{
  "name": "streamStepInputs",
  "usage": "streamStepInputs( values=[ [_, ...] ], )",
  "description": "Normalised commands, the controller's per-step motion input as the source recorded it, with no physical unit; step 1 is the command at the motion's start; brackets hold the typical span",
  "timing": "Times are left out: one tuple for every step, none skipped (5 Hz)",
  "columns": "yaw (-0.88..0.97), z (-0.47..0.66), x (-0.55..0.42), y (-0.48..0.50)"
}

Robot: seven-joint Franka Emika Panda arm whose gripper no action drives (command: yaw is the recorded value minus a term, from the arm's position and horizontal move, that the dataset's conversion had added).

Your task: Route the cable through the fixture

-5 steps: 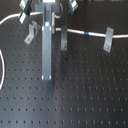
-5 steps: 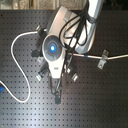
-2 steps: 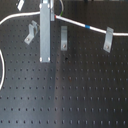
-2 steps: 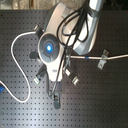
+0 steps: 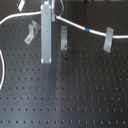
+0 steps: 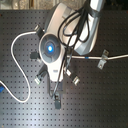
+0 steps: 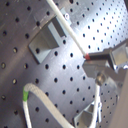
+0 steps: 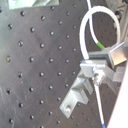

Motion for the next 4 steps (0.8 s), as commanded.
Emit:
streamStepInputs(
  values=[
    [-0.03, 0.4, -0.015, 0.441],
    [-0.01, 0.2, -0.097, 0.144],
    [0.0, 0.01, -0.039, -0.001],
    [0.0, 0.41, -0.066, 0.127]
  ],
)
